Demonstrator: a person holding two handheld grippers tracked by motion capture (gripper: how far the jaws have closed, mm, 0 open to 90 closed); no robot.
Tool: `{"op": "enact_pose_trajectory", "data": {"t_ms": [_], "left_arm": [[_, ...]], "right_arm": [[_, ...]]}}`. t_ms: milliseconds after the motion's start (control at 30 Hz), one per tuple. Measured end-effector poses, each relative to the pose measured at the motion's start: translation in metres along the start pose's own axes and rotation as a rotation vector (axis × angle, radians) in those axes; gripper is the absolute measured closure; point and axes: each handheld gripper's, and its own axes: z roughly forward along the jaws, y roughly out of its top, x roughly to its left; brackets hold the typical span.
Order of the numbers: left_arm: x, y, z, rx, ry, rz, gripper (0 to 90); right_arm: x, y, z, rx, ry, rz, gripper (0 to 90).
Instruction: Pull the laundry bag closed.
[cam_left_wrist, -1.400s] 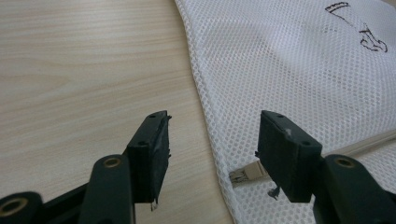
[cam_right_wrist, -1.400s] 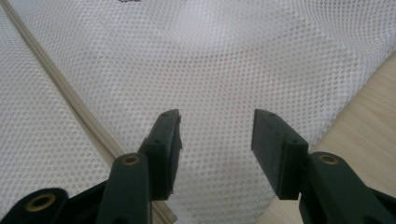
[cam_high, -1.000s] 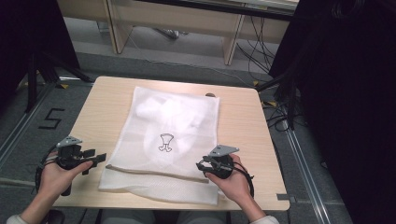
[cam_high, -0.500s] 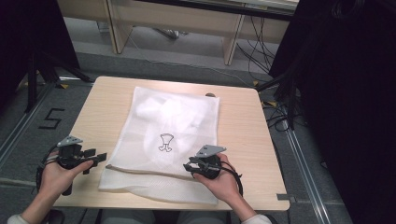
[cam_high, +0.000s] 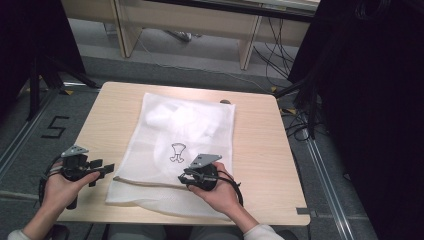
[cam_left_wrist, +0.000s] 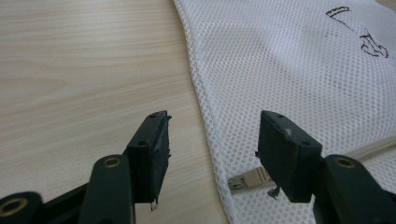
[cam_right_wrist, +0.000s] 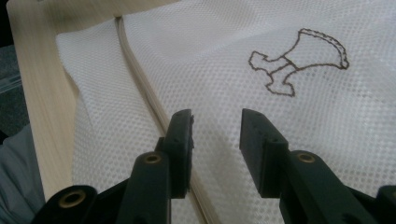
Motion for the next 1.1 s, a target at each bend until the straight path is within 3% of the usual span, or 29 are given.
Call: {"op": "enact_pose_trajectory", "data": {"t_ms": [100, 433, 467, 867, 1100], "left_arm": [[0.000, 0.000, 0.000, -0.005, 0.005, -0.002, 42.8], [0.000, 0.000, 0.000, -0.005, 0.004, -0.004, 42.8], [0.000, 0.000, 0.000, -0.006, 0.004, -0.004, 42.8], [0.001, 0.000, 0.000, -0.004, -0.001, -0.006, 42.8], [0.001, 0.000, 0.000, -0.005, -0.001, -0.006, 42.8]], "right_arm": [[0.002, 0.003, 0.002, 0.010, 0.007, 0.000, 65.2], [0.016, 0.016, 0.019, 0.010, 0.034, -0.066, 64.9], [0.018, 0.017, 0.020, 0.014, 0.031, -0.053, 64.9], [0.035, 0.037, 0.037, 0.004, 0.058, -0.126, 64.0], [0.045, 0.042, 0.044, 0.012, 0.075, -0.141, 64.9]]}}
